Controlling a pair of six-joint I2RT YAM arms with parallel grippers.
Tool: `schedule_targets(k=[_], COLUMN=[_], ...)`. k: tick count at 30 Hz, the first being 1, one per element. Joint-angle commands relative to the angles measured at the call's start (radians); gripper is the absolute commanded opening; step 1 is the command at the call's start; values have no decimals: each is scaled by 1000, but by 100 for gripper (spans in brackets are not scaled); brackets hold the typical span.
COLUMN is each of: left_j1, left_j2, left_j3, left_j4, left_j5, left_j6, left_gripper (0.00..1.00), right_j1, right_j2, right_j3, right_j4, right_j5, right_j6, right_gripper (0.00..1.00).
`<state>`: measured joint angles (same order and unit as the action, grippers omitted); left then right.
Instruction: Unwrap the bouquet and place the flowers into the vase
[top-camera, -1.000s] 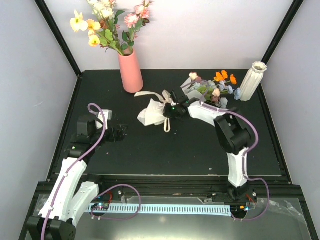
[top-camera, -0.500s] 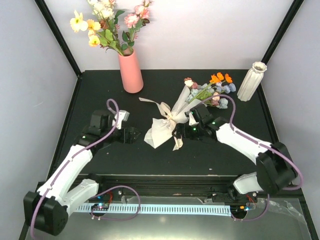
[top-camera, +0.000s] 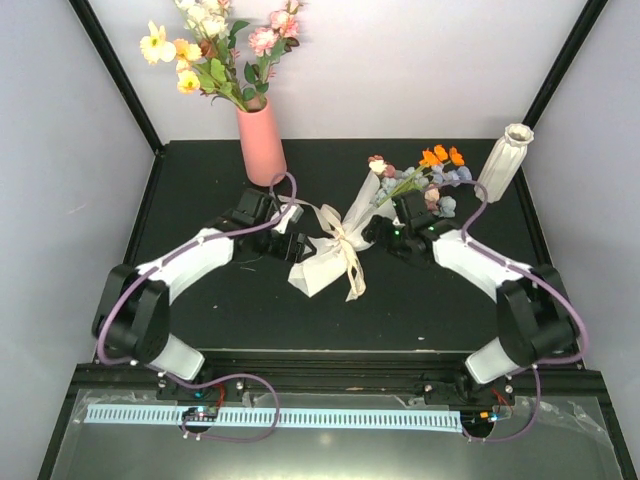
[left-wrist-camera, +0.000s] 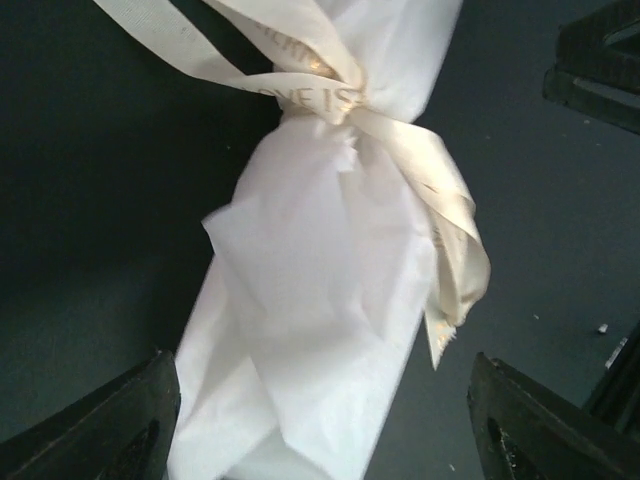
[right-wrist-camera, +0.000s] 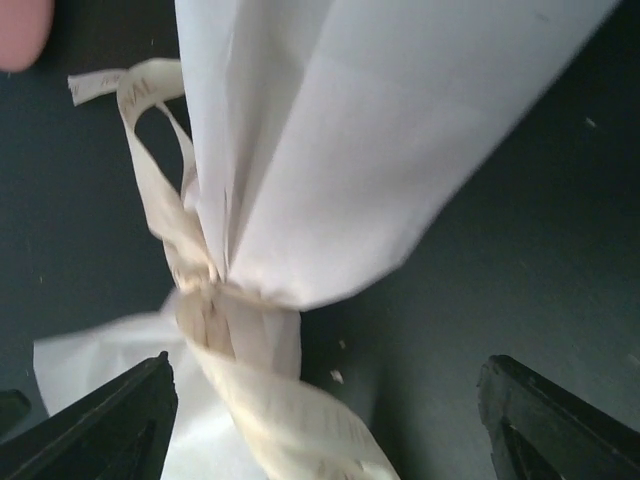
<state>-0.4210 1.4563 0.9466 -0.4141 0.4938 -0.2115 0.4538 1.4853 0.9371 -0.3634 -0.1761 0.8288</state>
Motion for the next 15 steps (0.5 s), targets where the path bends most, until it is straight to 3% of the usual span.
schedule_targets(k=[1, 4, 11, 15], left_j1=[-10, -12, -40, -76], left_j2=[151, 237, 293, 192], left_j3=[103, 135, 64, -70], left_j4=[18, 10, 60, 122], left_j5=[1, 10, 9, -12], left_j6=[21, 8, -61, -118], left_gripper=[78, 64, 3, 2], right_j1=[0, -1, -13, -17], right_j2=[134, 224, 344, 386], right_j3=[103, 157, 243, 269], right_j4=[95, 100, 77, 66], right_j5=[-15, -35, -48, -61], right_j6=[66, 68, 31, 6], right_gripper=[82, 74, 53, 43])
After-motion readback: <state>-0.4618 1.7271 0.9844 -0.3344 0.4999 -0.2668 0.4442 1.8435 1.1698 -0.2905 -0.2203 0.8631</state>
